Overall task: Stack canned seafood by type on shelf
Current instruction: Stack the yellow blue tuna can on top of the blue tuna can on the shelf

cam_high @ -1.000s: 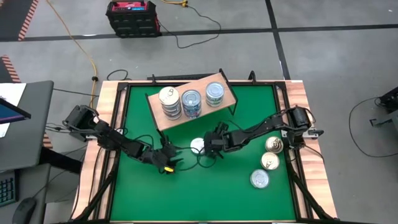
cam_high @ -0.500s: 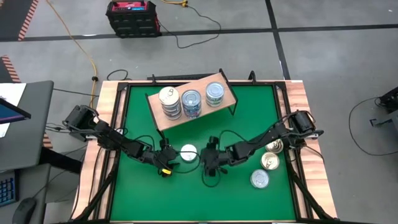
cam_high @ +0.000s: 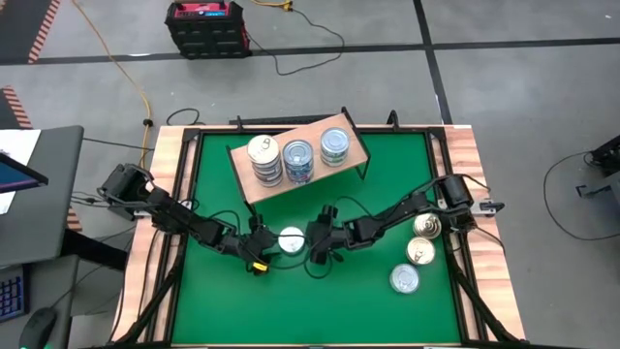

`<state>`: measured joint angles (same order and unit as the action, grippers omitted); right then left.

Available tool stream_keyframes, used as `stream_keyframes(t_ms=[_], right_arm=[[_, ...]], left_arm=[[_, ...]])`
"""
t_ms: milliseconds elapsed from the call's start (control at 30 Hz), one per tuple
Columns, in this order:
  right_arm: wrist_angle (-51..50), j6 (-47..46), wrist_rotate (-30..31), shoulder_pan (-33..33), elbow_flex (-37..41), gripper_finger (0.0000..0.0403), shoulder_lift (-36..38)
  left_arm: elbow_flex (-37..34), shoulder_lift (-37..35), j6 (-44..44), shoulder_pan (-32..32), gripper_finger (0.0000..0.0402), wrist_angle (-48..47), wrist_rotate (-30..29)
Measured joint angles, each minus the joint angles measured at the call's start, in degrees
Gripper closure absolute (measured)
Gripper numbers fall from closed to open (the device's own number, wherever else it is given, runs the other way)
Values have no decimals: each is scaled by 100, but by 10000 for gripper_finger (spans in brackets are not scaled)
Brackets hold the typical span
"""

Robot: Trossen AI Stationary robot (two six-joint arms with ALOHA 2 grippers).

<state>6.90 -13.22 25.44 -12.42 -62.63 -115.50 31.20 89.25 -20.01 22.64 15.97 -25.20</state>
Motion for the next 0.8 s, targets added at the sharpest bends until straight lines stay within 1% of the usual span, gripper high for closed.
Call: stream_keyframes(t_ms=[67,133,200,267,400,600,700,800], right_arm=[[128,-2,-184,-22,-5,127,-7],[344,15,-579,-67,-11,127,-11],[606,46,-1128,-135,-11,127,-11],[869,96,-1364,-207,-20,127,-8],[836,103,-1359,-392,-52,127,239],[789,8,-1316,-575,-57,127,485],[759,-90,-1249,-544,-59,127,477],[521,-230,-1213,-474,-57,127,476]], left_arm=[[0,0,-25,-1,166,-64,67],[0,9,-24,-3,166,-63,337],[-4,98,-8,22,166,86,627],[-7,202,124,83,166,257,879],[4,278,350,230,166,414,1139],[73,278,541,412,166,570,987],[145,273,565,412,166,696,923],[227,273,606,413,166,586,1007]])
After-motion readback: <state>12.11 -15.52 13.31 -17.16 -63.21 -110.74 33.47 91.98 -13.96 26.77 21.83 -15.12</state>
